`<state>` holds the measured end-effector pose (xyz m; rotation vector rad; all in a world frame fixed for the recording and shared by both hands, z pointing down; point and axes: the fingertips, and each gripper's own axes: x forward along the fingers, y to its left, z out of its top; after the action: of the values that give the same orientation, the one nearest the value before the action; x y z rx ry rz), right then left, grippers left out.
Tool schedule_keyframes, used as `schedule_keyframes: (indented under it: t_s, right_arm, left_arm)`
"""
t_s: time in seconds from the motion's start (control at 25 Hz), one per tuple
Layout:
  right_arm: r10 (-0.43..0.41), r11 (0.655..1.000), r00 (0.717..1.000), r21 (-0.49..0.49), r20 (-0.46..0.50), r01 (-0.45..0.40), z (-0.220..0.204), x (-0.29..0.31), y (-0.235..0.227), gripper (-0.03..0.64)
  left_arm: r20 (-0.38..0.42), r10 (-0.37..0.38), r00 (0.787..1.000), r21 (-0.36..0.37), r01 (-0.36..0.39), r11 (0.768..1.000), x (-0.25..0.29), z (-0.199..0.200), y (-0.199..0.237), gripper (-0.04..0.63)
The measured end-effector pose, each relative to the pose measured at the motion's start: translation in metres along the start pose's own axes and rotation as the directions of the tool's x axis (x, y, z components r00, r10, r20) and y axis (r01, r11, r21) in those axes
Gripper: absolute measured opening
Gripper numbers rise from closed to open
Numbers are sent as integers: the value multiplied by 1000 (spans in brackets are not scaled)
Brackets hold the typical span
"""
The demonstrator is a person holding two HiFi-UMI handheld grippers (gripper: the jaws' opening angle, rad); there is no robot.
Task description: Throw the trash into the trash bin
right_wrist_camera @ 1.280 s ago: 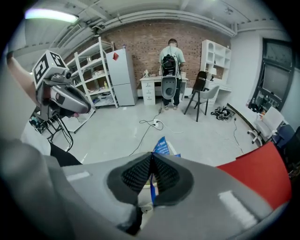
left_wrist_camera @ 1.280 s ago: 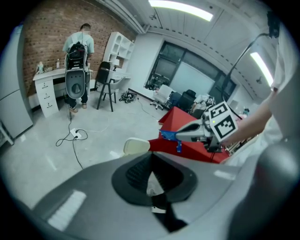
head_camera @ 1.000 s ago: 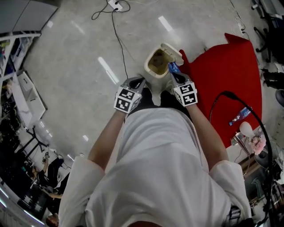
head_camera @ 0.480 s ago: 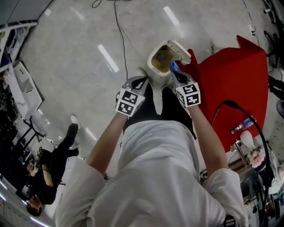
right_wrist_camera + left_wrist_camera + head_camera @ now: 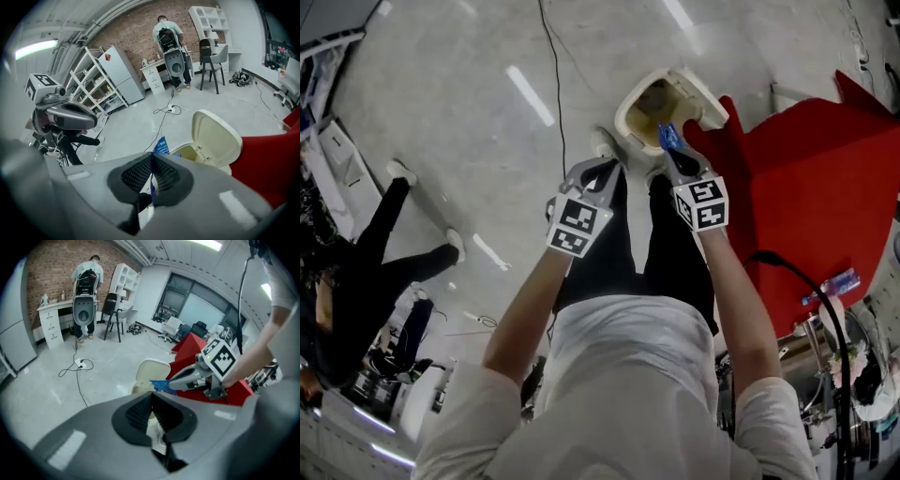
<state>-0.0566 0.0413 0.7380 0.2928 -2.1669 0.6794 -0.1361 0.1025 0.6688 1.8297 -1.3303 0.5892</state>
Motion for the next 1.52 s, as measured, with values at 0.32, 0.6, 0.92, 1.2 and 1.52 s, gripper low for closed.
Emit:
schedule_keyframes:
  t_s: [0.32,0.6,0.92,1.2,1.52]
  right_arm:
    - [15,998,1000,59,-2,-15,-38,66,-38,2]
    - [26,996,1000,83,8,-27,-78,114,-57,2]
    - [-6,992,1000,123,1,6,-96,134,-71,114]
    - [-4,994,1000,109,3,4,-87,114,-59,114]
    - [-12,998,1000,69,19,11,-55,59,-32,111]
  left_arm:
    - [-29,-24,999,-5,24,1000,55,-32,7,5]
    - [-59,-45,997,12,45,999,110,-63,17,5]
    - [-86,-76,993,6,77,997,129,-82,11,5]
    - [-105,-84,991,-4,84,996,118,-84,4,5]
    - [-87,-58,995,1,58,998,74,-58,-10,5]
